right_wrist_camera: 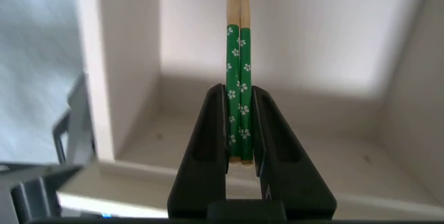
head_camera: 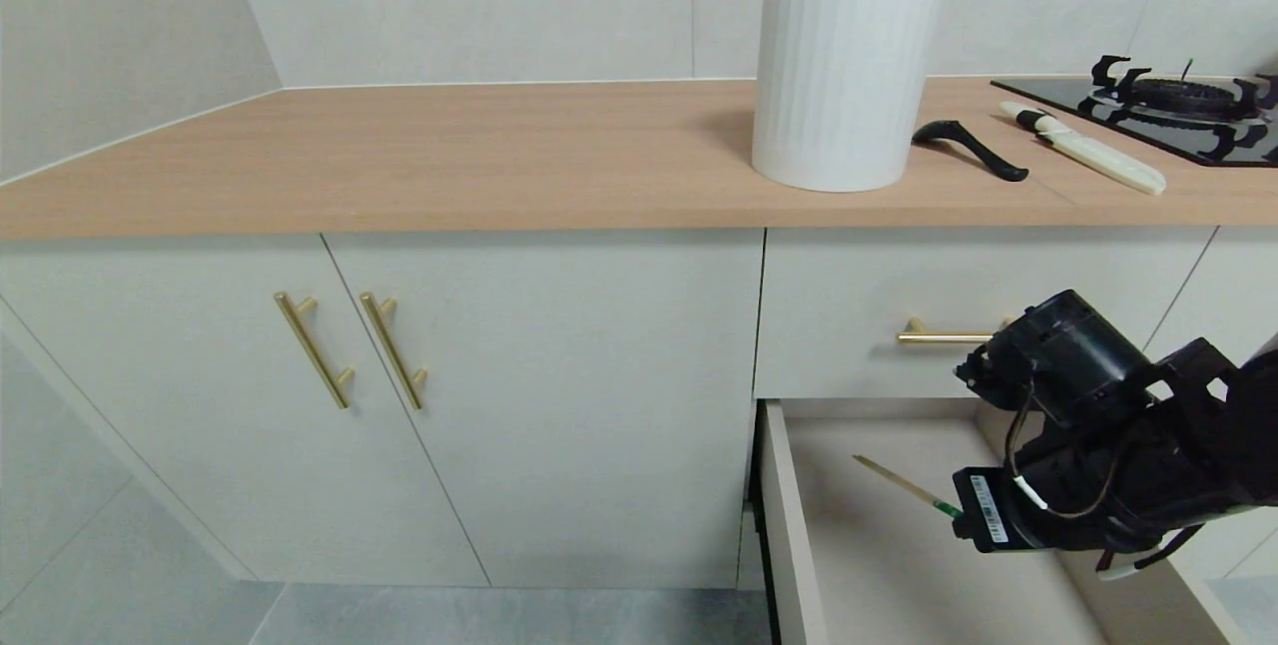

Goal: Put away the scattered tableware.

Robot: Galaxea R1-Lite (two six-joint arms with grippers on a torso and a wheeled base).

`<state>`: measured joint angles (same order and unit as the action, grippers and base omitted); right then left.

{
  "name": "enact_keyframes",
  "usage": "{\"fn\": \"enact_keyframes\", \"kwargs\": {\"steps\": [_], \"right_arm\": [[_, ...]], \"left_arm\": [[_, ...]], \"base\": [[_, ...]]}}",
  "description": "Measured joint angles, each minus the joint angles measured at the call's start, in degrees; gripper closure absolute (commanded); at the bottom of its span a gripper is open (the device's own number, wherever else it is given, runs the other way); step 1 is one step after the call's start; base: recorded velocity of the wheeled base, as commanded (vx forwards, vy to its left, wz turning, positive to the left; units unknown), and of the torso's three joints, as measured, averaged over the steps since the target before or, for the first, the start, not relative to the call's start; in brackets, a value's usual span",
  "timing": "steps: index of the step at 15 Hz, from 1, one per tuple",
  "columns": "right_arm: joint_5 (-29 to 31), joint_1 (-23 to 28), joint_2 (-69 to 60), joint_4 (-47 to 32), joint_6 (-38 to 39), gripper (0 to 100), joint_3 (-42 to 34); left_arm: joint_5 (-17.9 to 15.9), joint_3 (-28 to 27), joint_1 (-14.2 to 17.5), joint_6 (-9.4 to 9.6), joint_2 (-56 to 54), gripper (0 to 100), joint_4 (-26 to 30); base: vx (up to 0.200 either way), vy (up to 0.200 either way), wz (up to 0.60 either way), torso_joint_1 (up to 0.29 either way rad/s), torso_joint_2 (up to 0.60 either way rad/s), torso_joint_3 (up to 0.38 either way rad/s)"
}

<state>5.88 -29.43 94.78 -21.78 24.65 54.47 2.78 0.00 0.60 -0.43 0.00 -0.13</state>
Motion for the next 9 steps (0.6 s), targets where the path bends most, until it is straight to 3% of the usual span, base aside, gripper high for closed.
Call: {"fn": "enact_keyframes", "kwargs": {"steps": [9], "right_arm": [[6.08, -0.5, 16.26, 25.42, -0.16, 100, -6.53]], "left_arm": [[0.0, -0.02, -0.02, 0.0, 0.0, 0, 0.0]], "base": [[0.0, 0.0, 0.0, 0.0, 0.0, 0.0]]}}
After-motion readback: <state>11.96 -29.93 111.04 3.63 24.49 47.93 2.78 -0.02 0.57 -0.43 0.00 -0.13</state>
